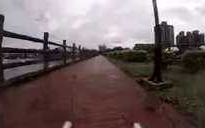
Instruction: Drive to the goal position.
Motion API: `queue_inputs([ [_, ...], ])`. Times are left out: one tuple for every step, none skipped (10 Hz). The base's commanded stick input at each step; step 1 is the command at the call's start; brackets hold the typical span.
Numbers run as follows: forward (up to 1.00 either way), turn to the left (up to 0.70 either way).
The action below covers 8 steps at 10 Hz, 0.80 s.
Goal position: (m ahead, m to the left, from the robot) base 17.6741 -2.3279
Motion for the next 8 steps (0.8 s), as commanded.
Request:
queue_inputs([
  [0.50, 0.00],
  [0.50, 0.03],
  [0.50, 0.01],
  [0.50, 0.50],
  [0.50, 0.49],
  [0.50, 0.00],
  [0.50, 0.00],
  [0.50, 0.00],
])
